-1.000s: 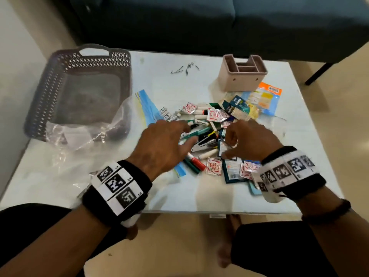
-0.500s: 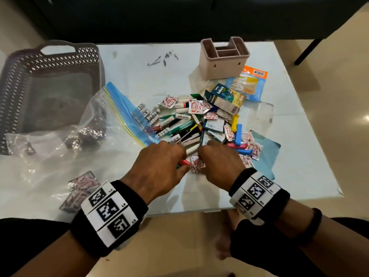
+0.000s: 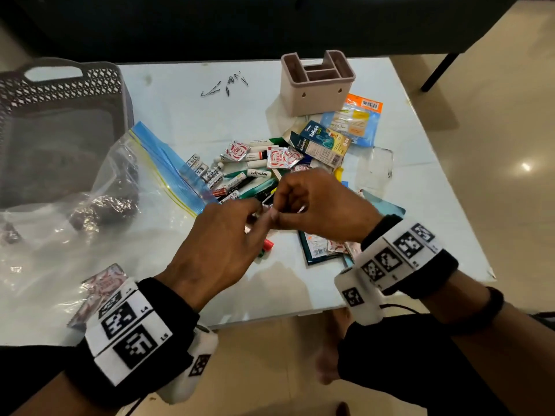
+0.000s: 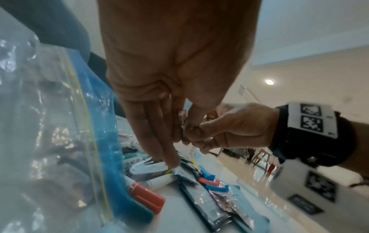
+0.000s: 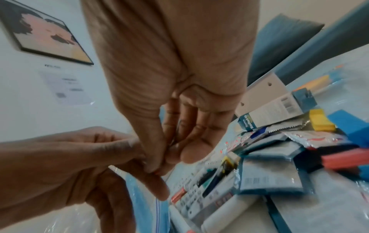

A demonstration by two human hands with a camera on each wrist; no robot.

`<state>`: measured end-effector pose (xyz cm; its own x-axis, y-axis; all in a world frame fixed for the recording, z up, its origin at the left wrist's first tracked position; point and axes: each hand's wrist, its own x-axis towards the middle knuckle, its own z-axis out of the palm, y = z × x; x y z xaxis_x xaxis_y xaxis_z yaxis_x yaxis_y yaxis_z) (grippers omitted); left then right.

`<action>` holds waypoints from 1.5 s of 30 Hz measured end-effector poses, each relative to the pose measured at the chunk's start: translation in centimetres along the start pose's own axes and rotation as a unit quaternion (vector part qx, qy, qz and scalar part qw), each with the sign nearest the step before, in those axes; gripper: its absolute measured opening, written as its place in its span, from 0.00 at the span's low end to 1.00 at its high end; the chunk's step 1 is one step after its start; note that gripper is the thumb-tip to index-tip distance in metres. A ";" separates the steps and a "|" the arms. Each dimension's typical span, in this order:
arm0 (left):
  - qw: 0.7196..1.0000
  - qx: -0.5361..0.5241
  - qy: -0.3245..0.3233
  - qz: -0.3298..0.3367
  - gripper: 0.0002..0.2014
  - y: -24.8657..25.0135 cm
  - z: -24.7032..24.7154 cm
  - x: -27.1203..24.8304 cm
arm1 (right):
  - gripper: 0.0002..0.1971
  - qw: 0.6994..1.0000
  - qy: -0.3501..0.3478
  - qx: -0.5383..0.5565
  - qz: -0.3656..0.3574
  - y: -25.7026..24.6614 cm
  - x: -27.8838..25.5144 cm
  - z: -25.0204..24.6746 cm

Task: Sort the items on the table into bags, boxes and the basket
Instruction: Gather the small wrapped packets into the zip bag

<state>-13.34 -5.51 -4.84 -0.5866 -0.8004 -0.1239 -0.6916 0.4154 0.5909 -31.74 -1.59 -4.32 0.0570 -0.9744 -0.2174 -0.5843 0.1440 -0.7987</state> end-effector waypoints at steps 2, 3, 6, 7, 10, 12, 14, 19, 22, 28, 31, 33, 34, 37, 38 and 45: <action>0.999 -0.025 0.033 0.010 0.16 0.7 -0.5 0.1 | 0.11 1.000 -0.015 0.022 0.002 -0.2 -0.1 -1.3; 0.999 -0.025 0.044 0.018 0.17 0.8 -0.7 0.2 | 0.13 1.000 -0.019 0.001 0.017 0.1 -0.3 -2.0; 0.998 -0.027 0.057 0.017 0.14 0.5 -1.2 0.4 | 0.19 0.980 0.007 -0.171 0.097 2.2 -1.2 -3.9; 0.997 -0.032 0.062 0.013 0.12 0.3 -1.1 0.4 | 0.21 0.963 0.007 -0.236 0.133 3.1 -1.6 -4.3; 0.996 -0.035 0.082 0.007 0.09 -0.1 -0.9 0.5 | 0.26 0.902 -0.057 -0.362 0.227 4.5 -2.4 -4.2; 0.995 -0.038 0.093 0.009 0.08 -0.2 -0.8 0.6 | 0.25 0.880 -0.095 -0.396 0.243 4.8 -2.5 -3.7; 0.994 -0.043 0.095 0.009 0.07 0.1 -0.9 0.7 | 0.17 0.870 -0.094 -0.423 0.235 4.9 -2.4 -2.9; 0.989 -0.125 0.068 -0.043 0.08 -0.1 -0.9 0.9 | 0.04 0.904 -0.043 -0.371 0.210 4.9 -2.1 -3.5; 0.930 -0.329 0.028 -0.162 0.07 -0.4 -1.2 1.3 | 0.04 0.954 -0.011 -0.261 0.148 4.3 -2.7 -5.8; 0.863 -0.463 0.014 -0.200 0.09 -0.4 -2.0 1.6 | 0.14 0.948 0.028 0.292 0.123 0.1 -2.7 -5.5; 0.855 -0.482 0.004 -0.193 0.09 -0.4 -2.4 1.6 | 0.18 0.925 0.020 0.359 0.121 -1.0 -1.8 -4.2; 0.862 -0.472 0.013 -0.182 0.09 -0.6 -2.6 1.7 | 0.17 0.923 0.037 0.364 0.119 -1.6 -1.1 -3.7; 0.867 -0.465 0.016 -0.179 0.10 -0.6 -2.7 1.6 | 0.17 0.921 0.043 0.367 0.119 -1.8 -0.9 -3.5; 0.873 -0.452 0.016 -0.181 0.09 -0.5 -3.6 1.8 | 0.18 0.916 0.073 0.376 0.118 -2.3 -0.1 -3.1; 0.880 -0.442 0.024 -0.174 0.08 -0.7 -3.9 1.8 | 0.18 0.913 0.086 0.381 0.118 -2.5 0.3 -2.8; 0.967 0.254 0.014 -0.021 0.20 -2.7 -5.2 1.3 | 0.14 0.915 0.231 0.319 0.083 -3.1 3.5 -1.4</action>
<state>-10.01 -9.89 -2.50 -0.5471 -0.8293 -0.1138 -0.8363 0.5355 0.1178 -30.87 -5.71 -1.77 -0.4239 -0.8778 -0.2231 0.0471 0.2246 -0.9733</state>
